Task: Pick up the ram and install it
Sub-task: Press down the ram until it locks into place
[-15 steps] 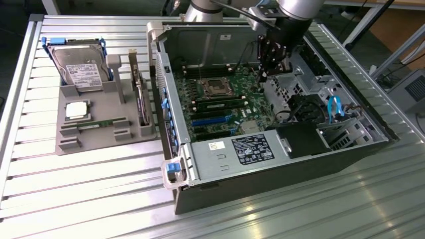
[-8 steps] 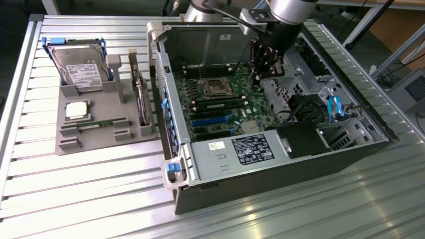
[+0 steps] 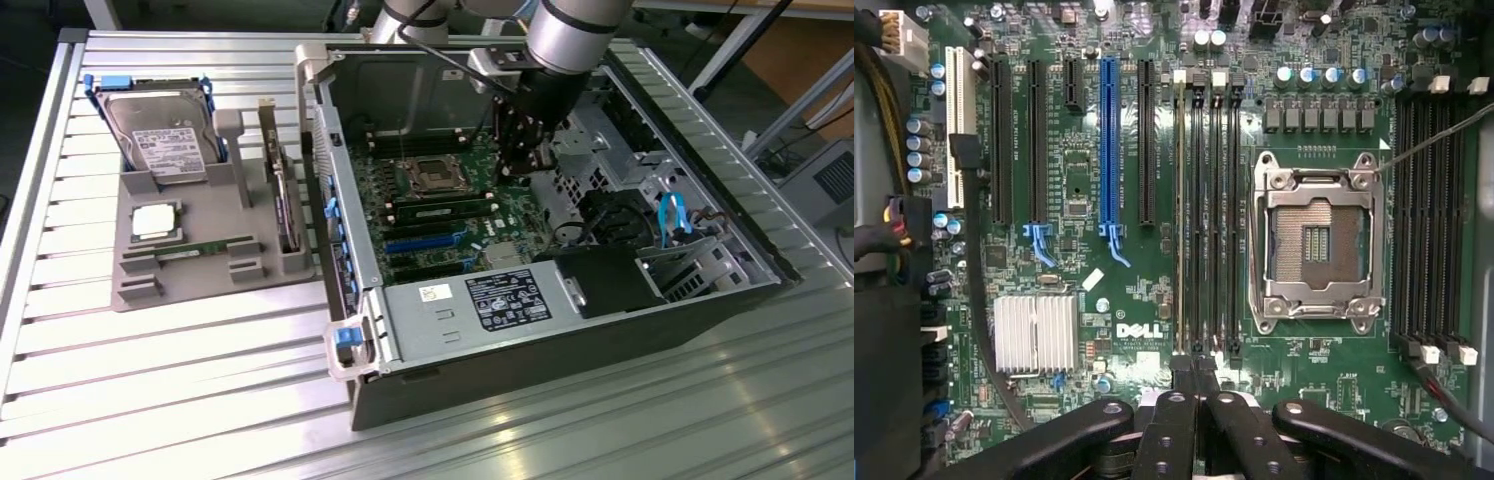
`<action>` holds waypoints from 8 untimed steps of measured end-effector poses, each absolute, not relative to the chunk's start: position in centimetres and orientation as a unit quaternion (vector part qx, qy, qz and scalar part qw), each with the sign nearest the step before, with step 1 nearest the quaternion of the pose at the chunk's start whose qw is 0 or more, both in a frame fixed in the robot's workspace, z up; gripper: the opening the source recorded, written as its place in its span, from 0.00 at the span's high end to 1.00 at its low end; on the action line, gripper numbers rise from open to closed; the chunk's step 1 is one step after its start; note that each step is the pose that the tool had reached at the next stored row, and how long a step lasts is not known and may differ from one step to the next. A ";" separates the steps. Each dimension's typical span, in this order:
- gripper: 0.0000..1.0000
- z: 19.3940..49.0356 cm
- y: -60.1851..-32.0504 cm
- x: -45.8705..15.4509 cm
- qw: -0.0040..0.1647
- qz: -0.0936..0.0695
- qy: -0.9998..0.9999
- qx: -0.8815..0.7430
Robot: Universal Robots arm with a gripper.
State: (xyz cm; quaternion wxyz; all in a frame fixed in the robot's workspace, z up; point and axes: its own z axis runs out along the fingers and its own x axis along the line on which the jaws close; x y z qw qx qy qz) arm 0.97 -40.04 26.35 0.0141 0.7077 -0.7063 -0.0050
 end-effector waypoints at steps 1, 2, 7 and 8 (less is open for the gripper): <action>0.90 26.1 -40.0 1.0 0.014 -0.005 -0.706 0.708; 0.90 25.9 -40.0 1.0 0.014 -0.005 -0.706 0.708; 0.90 24.6 -40.0 0.8 0.014 -0.005 -0.706 0.708; 0.90 24.3 -40.0 0.8 0.014 -0.005 -0.706 0.708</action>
